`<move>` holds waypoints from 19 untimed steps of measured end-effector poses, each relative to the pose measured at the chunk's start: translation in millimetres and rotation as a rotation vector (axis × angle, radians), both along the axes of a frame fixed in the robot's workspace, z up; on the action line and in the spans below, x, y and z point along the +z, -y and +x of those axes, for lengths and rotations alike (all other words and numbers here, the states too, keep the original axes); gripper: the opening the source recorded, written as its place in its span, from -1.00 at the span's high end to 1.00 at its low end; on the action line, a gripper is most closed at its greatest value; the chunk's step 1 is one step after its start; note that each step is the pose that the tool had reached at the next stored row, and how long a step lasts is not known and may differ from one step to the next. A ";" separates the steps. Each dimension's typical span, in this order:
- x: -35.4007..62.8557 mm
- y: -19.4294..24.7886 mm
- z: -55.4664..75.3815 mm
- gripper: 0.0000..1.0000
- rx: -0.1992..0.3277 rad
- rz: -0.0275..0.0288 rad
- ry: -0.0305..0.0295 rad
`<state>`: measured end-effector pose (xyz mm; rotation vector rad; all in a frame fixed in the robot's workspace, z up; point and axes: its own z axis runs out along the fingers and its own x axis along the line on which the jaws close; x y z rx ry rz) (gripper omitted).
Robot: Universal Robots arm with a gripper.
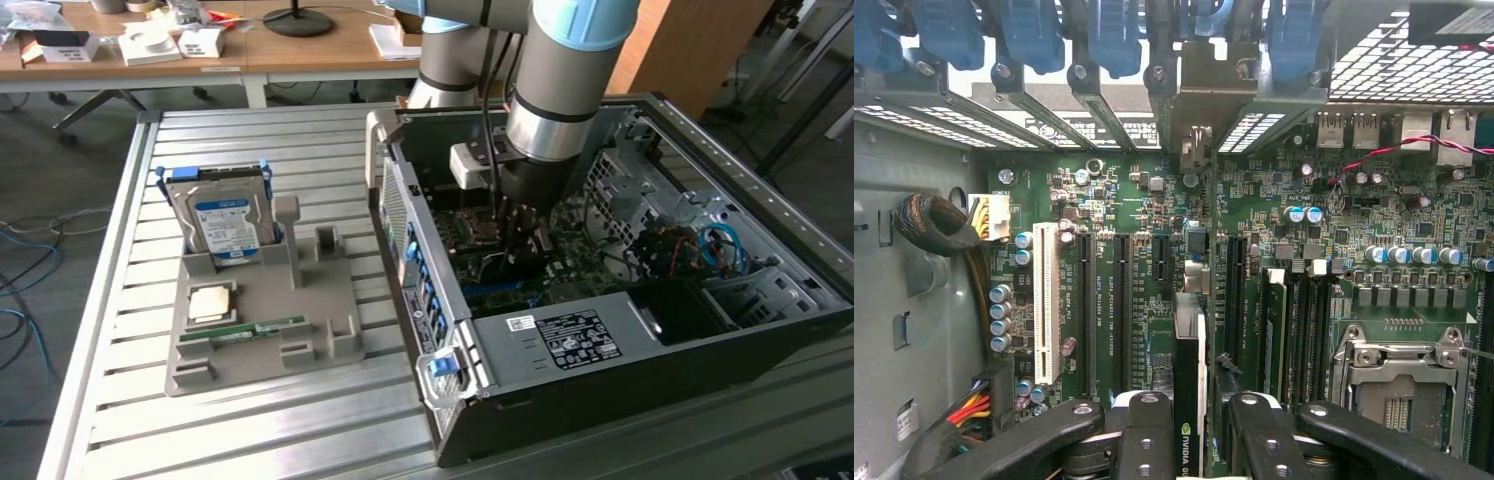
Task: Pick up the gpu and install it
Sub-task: 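Insert the gpu into the slot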
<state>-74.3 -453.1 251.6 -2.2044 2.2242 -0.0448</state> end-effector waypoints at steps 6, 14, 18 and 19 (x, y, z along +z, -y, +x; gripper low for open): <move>0.0 0.0 0.0 0.21 0.000 0.0000 0.0000; 1.9 0.0 0.0 0.21 0.000 0.0000 0.0000; 6.7 0.0 0.0 0.21 0.000 0.0000 0.0000; 8.6 0.0 0.0 0.21 0.000 0.0001 0.0000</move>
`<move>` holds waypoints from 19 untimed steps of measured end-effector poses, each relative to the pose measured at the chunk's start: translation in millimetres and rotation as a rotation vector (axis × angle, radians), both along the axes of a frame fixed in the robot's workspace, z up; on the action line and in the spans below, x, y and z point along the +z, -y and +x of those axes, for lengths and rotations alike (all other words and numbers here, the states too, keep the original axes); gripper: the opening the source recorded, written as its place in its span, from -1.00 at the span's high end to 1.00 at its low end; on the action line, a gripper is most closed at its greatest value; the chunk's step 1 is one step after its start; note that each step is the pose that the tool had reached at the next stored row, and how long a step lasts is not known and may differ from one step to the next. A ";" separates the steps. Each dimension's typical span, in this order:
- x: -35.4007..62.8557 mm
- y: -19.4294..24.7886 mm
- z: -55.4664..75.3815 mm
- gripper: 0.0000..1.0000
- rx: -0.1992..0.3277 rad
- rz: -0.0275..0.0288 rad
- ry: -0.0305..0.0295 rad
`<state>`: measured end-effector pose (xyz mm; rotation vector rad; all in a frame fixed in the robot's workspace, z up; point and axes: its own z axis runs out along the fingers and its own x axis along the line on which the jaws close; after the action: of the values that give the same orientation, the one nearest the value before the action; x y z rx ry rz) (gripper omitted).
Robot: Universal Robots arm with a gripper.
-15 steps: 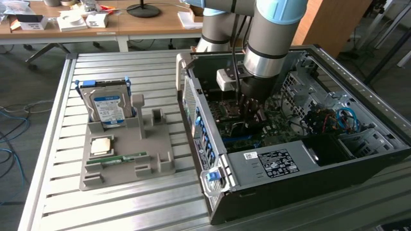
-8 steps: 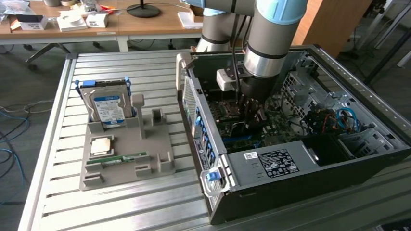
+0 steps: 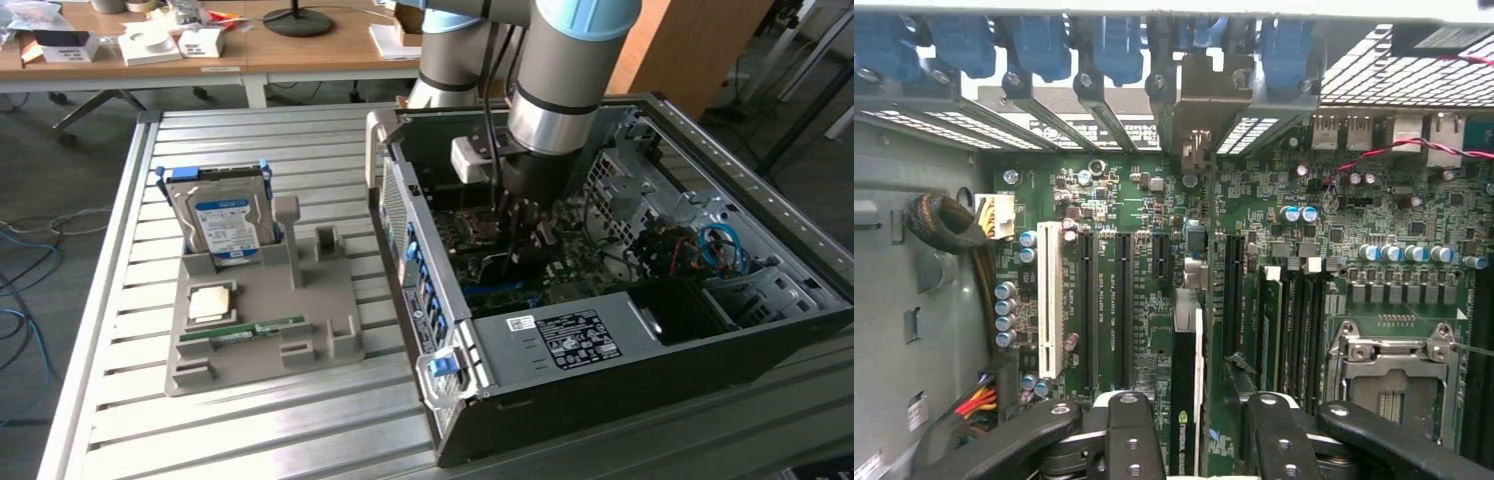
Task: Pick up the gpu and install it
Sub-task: 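Insert the gpu into the slot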
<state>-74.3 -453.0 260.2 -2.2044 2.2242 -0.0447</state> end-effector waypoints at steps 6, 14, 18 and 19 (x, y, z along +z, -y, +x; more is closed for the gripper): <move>11.9 0.0 0.4 0.21 0.000 0.0000 0.0000; 27.3 0.0 0.9 0.21 0.000 0.0002 0.0000; 37.3 0.0 1.1 0.21 0.000 0.0002 0.0001; 39.9 0.0 1.1 0.21 0.000 0.0003 0.0000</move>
<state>-73.2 -453.0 300.1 -2.2042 2.2240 -0.0444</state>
